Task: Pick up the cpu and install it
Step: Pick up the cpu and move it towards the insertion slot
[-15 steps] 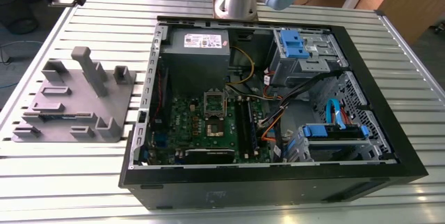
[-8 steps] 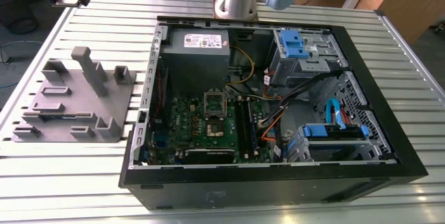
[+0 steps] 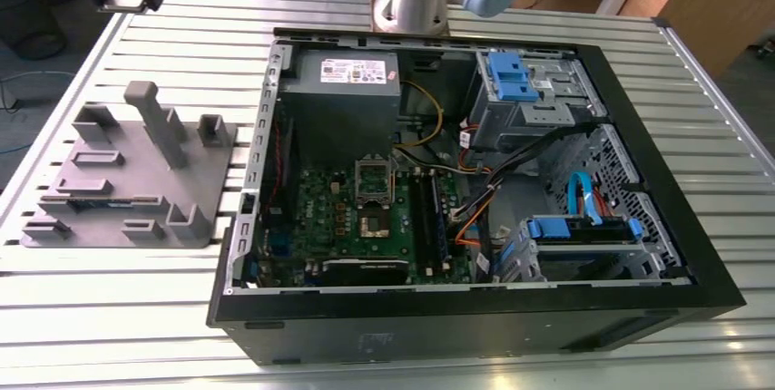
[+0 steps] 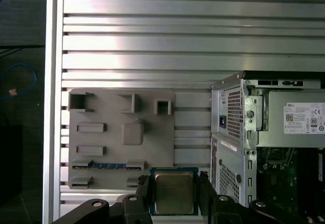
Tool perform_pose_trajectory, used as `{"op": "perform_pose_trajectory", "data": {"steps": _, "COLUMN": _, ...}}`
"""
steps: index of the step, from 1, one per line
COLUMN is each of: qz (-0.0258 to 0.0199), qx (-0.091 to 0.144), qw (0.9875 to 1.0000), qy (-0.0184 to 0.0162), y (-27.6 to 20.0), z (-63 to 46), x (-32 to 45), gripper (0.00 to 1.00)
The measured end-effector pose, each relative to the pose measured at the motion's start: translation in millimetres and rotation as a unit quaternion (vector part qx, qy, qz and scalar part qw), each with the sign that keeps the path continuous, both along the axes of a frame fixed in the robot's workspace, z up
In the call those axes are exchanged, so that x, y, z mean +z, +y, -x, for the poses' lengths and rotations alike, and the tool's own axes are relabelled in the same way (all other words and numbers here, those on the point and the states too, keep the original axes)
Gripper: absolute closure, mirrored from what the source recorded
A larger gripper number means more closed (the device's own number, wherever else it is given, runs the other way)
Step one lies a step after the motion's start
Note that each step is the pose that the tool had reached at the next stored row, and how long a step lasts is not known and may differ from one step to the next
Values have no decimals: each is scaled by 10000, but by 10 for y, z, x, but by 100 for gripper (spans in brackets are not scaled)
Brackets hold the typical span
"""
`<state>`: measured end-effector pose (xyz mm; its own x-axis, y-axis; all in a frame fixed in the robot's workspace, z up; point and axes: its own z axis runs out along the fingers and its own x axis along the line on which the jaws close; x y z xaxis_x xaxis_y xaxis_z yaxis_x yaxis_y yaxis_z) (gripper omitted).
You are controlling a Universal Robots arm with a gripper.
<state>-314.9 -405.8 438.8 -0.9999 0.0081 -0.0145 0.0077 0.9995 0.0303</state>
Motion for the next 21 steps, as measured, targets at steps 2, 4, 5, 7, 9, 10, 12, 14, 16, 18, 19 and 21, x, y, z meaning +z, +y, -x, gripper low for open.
{"op": "perform_pose_trajectory", "data": {"steps": 2, "qz": 0, "qx": 0, "qw": 10000, "qy": 0, "y": 0, "z": -14, "x": 0, "gripper": 53}}
{"op": "perform_pose_trajectory", "data": {"steps": 4, "qz": 0, "qx": 0, "qw": 10000, "qy": 0, "y": 0, "z": -28, "x": -1, "gripper": 53}}
{"op": "perform_pose_trajectory", "data": {"steps": 5, "qz": 0, "qx": 0, "qw": 10000, "qy": 0, "y": 0, "z": -35, "x": -1, "gripper": 53}}
{"op": "perform_pose_trajectory", "data": {"steps": 7, "qz": 0, "qx": 0, "qw": 10000, "qy": 1, "y": 0, "z": -48, "x": -1, "gripper": 53}}
{"op": "perform_pose_trajectory", "data": {"steps": 9, "qz": 0, "qx": 0, "qw": 10000, "qy": 1, "y": 0, "z": -63, "x": -2, "gripper": 53}}
{"op": "perform_pose_trajectory", "data": {"steps": 10, "qz": 0, "qx": 0, "qw": 10000, "qy": 1, "y": 0, "z": -70, "x": -2, "gripper": 53}}
{"op": "perform_pose_trajectory", "data": {"steps": 12, "qz": 0, "qx": 0, "qw": 10000, "qy": 2, "y": 0, "z": -83, "x": -2, "gripper": 53}}
{"op": "perform_pose_trajectory", "data": {"steps": 14, "qz": 0, "qx": 0, "qw": 10000, "qy": 2, "y": 0, "z": -97, "x": -2, "gripper": 53}}
{"op": "perform_pose_trajectory", "data": {"steps": 16, "qz": 0, "qx": 0, "qw": 10000, "qy": 2, "y": 0, "z": -111, "x": -3, "gripper": 53}}
{"op": "perform_pose_trajectory", "data": {"steps": 18, "qz": 0, "qx": 0, "qw": 10000, "qy": 2, "y": 0, "z": -125, "x": -3, "gripper": 53}}
{"op": "perform_pose_trajectory", "data": {"steps": 19, "qz": 0, "qx": 0, "qw": 10000, "qy": 2, "y": 0, "z": -132, "x": -3, "gripper": 53}}
{"op": "perform_pose_trajectory", "data": {"steps": 21, "qz": 0, "qx": 0, "qw": 10000, "qy": 3, "y": 0, "z": -146, "x": -4, "gripper": 53}}
